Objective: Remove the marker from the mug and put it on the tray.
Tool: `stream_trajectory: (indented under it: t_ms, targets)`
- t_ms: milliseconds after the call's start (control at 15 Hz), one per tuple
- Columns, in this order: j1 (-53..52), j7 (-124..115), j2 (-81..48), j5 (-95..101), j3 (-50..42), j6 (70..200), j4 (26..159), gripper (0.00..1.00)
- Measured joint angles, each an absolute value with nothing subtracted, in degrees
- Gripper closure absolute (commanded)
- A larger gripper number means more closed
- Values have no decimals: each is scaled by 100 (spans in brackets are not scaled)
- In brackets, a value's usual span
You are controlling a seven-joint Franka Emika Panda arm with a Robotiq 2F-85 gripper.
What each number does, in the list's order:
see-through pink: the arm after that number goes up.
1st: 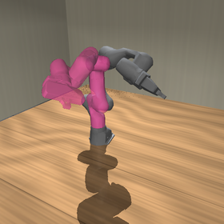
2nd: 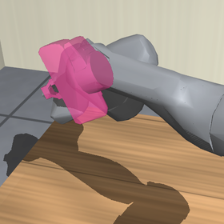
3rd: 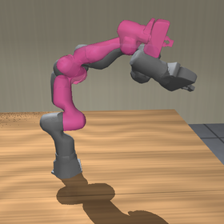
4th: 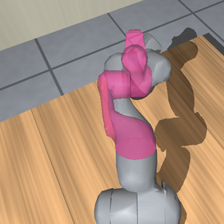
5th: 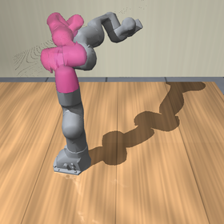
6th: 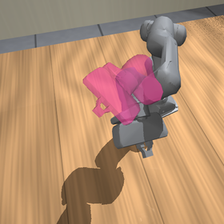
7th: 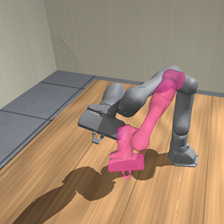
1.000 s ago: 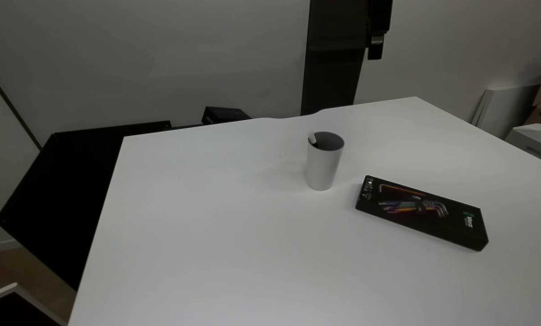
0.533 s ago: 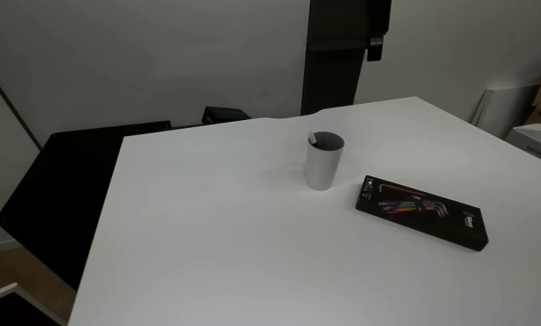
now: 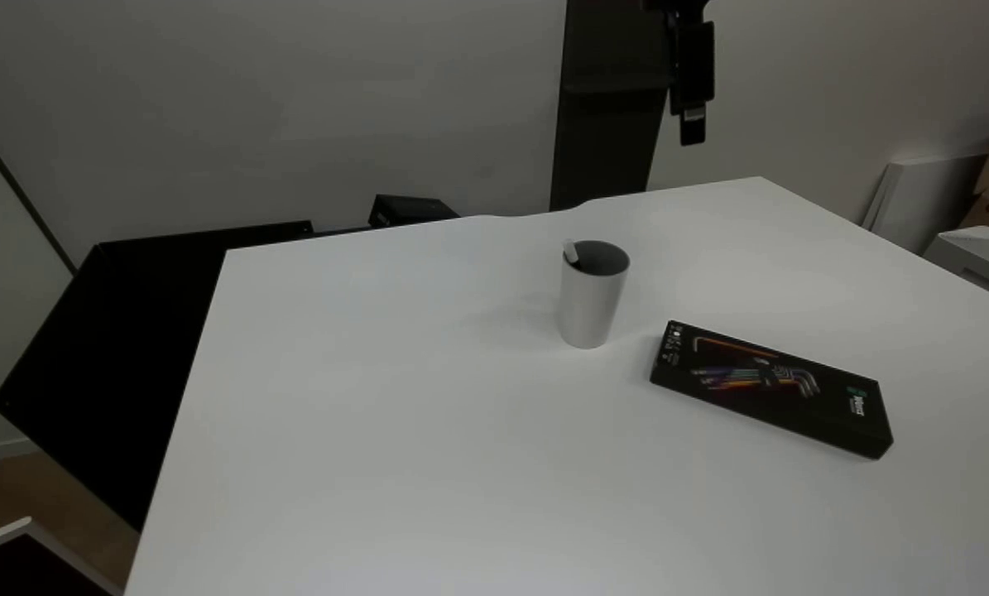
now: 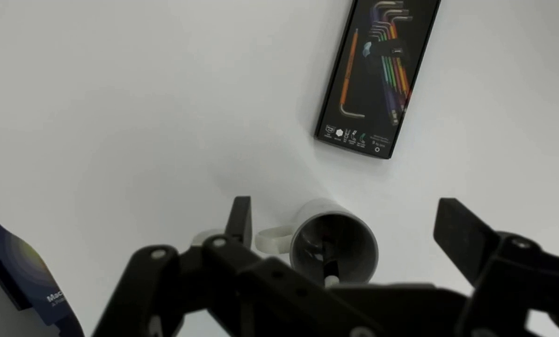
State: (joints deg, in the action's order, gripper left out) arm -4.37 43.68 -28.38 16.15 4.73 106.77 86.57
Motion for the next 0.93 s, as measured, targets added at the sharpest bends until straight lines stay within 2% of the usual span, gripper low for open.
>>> stream_trajectory:
  t_ms: [933]
  targets:
    - [-955,3598,-4145,1917,487,11178,7754,0]
